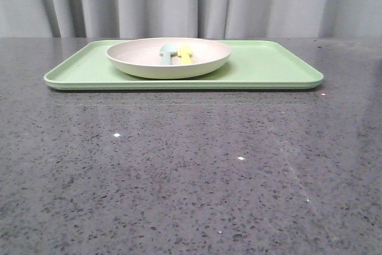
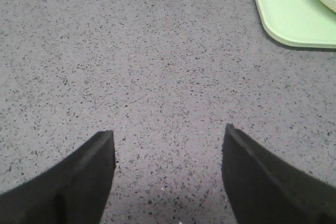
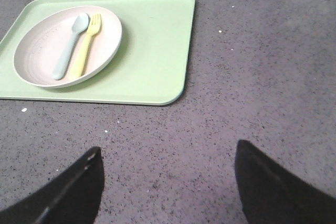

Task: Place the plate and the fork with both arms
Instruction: 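Lower the open right gripper onto the yellow fork on the plate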

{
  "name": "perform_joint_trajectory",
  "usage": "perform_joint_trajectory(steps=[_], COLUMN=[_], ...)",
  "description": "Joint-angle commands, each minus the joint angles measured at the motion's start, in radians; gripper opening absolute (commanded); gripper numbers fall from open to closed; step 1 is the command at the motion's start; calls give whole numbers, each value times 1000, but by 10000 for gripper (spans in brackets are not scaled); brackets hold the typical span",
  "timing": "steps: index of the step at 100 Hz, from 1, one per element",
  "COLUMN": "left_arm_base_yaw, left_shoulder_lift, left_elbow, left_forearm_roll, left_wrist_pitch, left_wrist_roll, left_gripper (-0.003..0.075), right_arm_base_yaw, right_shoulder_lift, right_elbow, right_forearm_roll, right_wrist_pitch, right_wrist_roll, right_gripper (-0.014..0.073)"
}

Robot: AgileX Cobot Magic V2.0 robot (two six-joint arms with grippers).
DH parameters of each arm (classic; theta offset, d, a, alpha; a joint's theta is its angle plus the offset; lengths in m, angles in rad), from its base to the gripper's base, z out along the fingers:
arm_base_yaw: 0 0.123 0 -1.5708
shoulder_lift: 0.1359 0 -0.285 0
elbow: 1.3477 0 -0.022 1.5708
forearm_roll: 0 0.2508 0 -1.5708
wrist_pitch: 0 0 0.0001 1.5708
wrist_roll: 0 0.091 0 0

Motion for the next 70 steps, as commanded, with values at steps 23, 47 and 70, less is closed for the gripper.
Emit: perform_joint_trajectory(steps=[23,47,70], left_arm_base_yaw=[3,3,3], left_shoulder_lift=[4,4,4], left_elbow=[-29,-29,-29], left_forearm_roll=[-9,-9,-9], left_wrist_pitch=[-69,-69,-69], left_wrist_roll=[-7,-7,-7], left_gripper=[429,429,429], right_arm_base_yaw=[112,236,305], right_shoulder_lift=[373,640,872], right_elbow=[-302,-545,-764], right_forearm_roll=[19,8,-63], right_wrist_pitch=[-76,-80,-25], right_wrist_roll=[-10,-9,103], right_gripper=[529,529,529])
